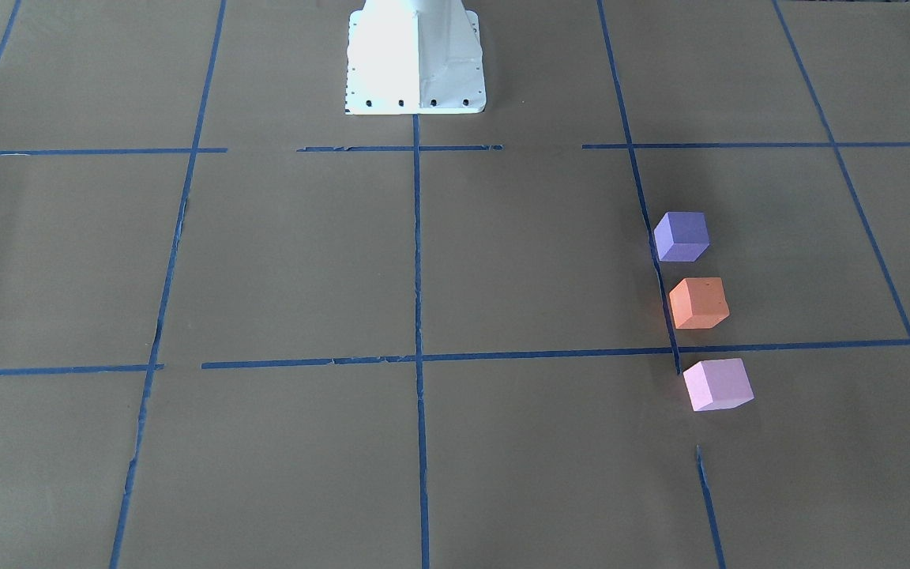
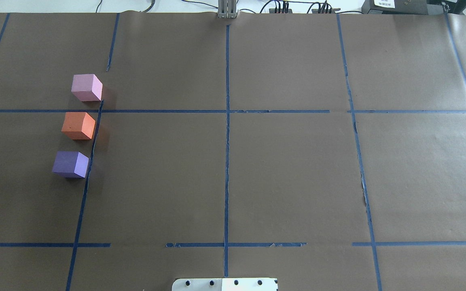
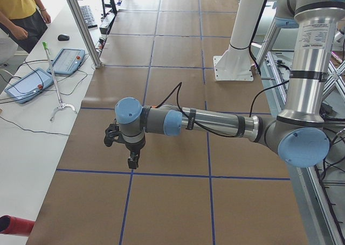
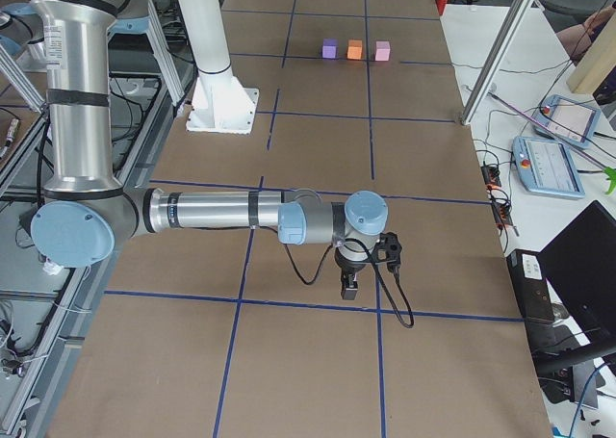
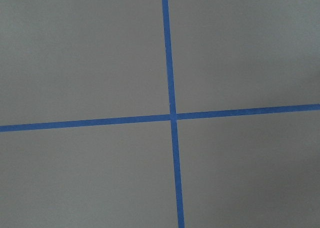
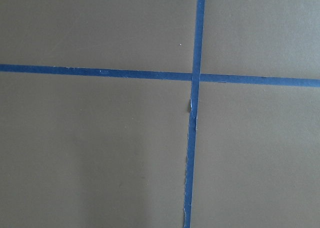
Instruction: Arrange blocks in a line
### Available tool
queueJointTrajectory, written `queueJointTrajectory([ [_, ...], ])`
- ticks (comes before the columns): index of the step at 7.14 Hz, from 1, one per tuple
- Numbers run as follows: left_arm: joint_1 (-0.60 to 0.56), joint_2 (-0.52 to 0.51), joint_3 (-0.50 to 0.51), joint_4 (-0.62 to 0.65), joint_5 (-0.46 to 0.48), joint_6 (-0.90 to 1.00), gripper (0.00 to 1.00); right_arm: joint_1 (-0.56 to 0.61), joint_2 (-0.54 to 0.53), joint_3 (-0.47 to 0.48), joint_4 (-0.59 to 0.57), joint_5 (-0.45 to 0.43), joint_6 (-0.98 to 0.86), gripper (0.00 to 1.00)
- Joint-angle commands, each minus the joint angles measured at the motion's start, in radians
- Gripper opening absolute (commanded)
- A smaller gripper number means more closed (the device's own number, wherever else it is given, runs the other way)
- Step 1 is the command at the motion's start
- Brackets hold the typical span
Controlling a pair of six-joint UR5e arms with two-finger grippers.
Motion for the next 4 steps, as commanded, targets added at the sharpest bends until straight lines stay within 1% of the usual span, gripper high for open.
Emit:
queueJointTrajectory([
  [1,-0.003,-0.02,-0.001,0.024,0.001,0.003,1.0,0.0,0.0,0.0,0.0,0.0,0.0,1.0],
  [4,-0.016,-0.021,-0.001,0.025,0.001,0.003,1.0,0.0,0.0,0.0,0.0,0.0,0.0,1.0],
])
